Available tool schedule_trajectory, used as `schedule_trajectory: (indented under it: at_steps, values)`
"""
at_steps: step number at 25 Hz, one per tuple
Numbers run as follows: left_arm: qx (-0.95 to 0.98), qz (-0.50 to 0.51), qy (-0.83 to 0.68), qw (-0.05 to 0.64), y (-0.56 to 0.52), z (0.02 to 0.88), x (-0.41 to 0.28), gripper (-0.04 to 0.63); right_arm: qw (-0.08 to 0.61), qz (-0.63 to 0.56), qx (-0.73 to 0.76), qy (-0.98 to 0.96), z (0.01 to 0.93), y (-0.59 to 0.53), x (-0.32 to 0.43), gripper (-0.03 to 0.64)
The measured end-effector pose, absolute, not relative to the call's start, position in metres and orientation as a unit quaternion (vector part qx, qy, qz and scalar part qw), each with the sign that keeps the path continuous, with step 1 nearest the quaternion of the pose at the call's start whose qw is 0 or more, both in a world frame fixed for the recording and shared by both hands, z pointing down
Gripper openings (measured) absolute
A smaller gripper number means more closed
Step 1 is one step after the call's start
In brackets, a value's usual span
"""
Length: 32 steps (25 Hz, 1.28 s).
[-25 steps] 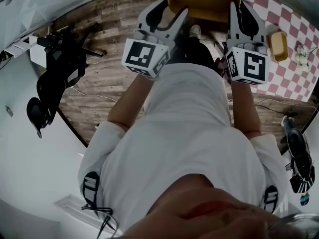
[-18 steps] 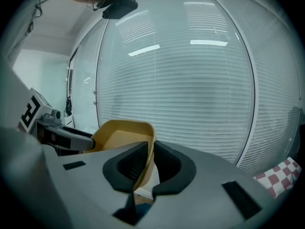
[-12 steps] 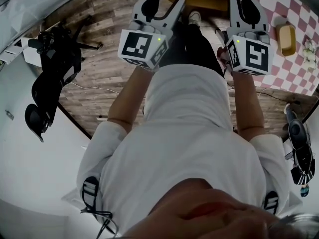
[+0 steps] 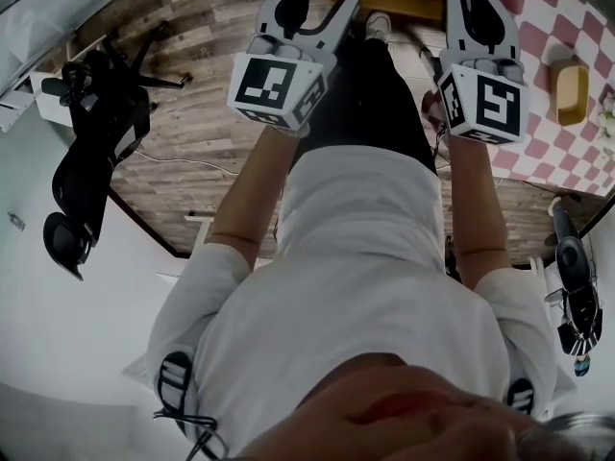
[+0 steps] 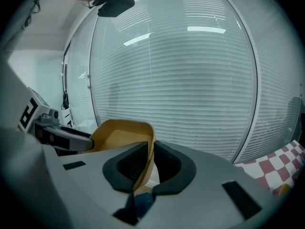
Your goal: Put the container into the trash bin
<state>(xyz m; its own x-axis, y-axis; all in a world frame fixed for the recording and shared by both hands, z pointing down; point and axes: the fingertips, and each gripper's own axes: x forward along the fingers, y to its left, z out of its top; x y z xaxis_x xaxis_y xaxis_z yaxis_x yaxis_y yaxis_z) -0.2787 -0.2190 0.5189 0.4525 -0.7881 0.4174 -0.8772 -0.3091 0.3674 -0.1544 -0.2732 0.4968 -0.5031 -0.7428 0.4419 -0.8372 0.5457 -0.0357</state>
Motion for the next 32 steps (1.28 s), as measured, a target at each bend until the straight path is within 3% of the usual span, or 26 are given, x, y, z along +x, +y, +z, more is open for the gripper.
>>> schedule_trajectory:
  at_steps: [32]
  values:
    - [0.774, 0.127, -0.519, 0.340, -0.229, 0.738, -0.278, 0.184, 0.250, 0.168, 0.450, -0.840, 0.723, -0.288, -0.153, 0.057]
